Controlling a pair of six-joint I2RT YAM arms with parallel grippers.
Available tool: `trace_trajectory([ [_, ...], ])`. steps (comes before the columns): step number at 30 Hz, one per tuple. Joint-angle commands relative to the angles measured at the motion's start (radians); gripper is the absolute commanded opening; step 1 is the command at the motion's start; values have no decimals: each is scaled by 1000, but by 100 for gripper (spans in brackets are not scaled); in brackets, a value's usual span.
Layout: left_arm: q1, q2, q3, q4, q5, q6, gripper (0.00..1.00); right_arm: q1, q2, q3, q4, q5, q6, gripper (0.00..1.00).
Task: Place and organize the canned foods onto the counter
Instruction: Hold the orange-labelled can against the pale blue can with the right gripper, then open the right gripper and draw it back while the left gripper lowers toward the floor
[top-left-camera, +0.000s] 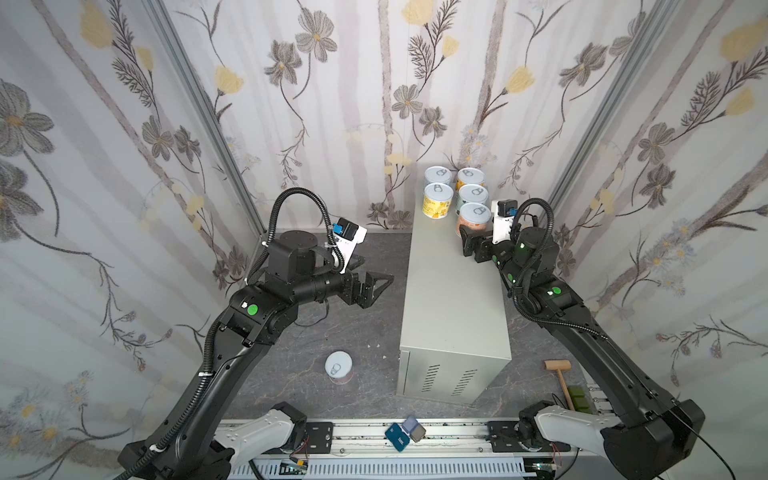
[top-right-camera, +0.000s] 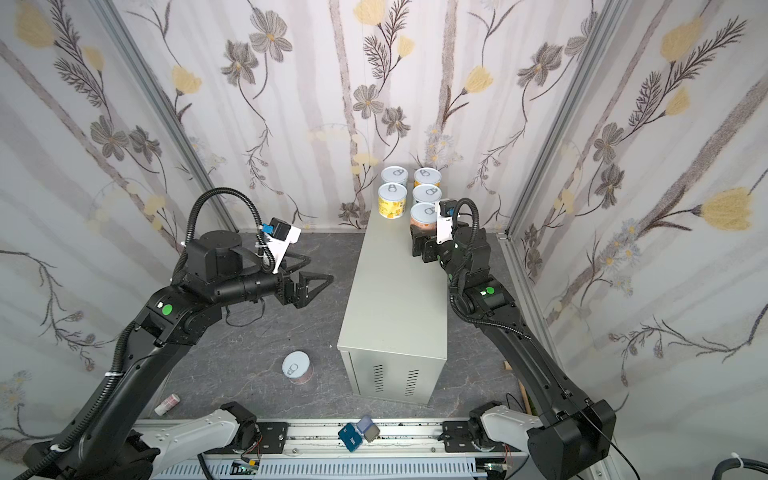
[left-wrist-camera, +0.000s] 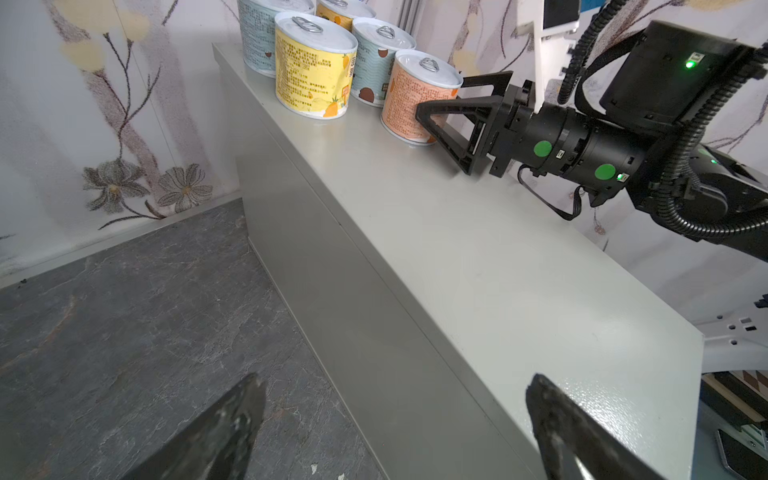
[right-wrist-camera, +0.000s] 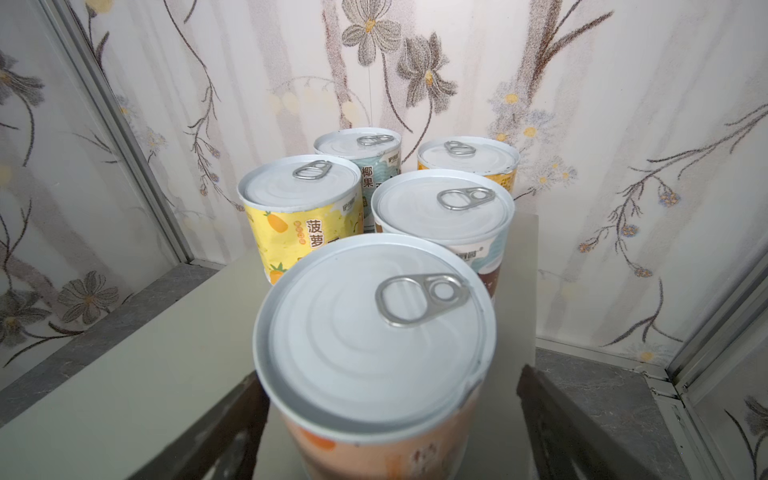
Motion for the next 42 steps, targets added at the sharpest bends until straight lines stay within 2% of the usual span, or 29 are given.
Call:
trace_trajectory([
  [1,1,-5,5,11,7,4,100,5,17,19,56,26,16,95],
  [10,2,-14,3,8,2,6,100,11,44,35,72,43,27,93],
  [23,2,-20,1,5,1,7,100,12,42,26,84,63,30,83],
  [42,1,-16,1,10,4,6,100,11,33,21,82,52,18,81],
])
